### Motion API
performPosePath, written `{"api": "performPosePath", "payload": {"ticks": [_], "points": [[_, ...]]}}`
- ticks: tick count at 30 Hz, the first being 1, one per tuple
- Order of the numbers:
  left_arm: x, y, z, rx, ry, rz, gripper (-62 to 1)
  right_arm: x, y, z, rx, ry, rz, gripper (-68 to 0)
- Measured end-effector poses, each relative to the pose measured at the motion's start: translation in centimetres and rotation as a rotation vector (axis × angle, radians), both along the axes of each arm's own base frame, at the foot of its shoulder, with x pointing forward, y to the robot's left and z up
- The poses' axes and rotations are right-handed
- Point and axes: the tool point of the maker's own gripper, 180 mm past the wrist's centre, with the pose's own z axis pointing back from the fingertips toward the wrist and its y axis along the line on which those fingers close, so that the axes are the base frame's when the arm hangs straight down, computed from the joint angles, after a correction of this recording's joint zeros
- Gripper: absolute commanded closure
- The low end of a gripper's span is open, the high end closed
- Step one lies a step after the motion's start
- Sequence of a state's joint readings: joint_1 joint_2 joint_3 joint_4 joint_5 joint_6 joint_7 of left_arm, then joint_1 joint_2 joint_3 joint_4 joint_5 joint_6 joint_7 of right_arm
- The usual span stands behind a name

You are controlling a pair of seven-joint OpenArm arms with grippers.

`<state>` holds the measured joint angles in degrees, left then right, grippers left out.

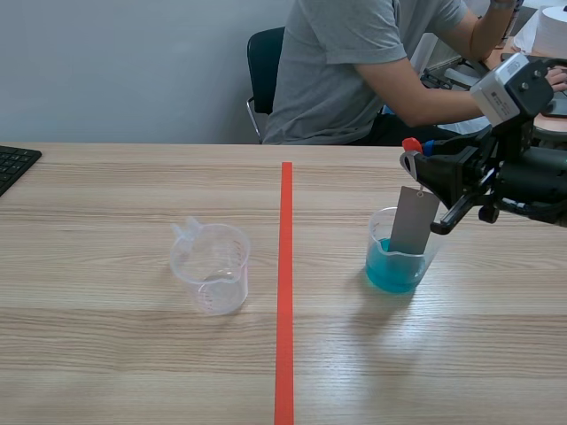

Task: Do the redox reaction experiment.
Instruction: 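Hold the plate still in the solution, then raise the plate and point at it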

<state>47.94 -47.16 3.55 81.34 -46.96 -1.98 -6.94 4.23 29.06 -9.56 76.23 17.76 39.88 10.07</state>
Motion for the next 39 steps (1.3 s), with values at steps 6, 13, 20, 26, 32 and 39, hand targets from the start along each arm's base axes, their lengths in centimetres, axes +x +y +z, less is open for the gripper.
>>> {"api": "performPosePath", "payload": {"ticks": [6, 13, 20, 26, 32, 39], "points": [[0.0, 0.0, 0.0, 0.000, 0.000, 0.000, -3.1, 0.0, 0.0, 0.0, 0.000, 0.000, 0.000, -1.3], [0.0, 0.0, 0.0, 0.000, 0.000, 0.000, -3.1, -0.1, 0.4, 0.2, -0.032, 0.005, 0.012, -1.3], [0.0, 0.0, 0.0, 0.000, 0.000, 0.000, -3.1, -0.2, 1.1, 2.7, -0.086, -0.052, 0.030, -1.3], [0.0, 0.0, 0.0, 0.000, 0.000, 0.000, -3.1, -0.4, 1.3, 5.7, -0.099, -0.094, 0.043, -1.3], [0.0, 0.0, 0.0, 0.000, 0.000, 0.000, -3.1, -0.7, 1.4, 9.2, -0.080, -0.136, 0.030, -1.3], [0.0, 0.0, 0.0, 0.000, 0.000, 0.000, -3.1, -1.5, 1.4, 12.7, -0.071, -0.185, 0.023, -1.3]]}}
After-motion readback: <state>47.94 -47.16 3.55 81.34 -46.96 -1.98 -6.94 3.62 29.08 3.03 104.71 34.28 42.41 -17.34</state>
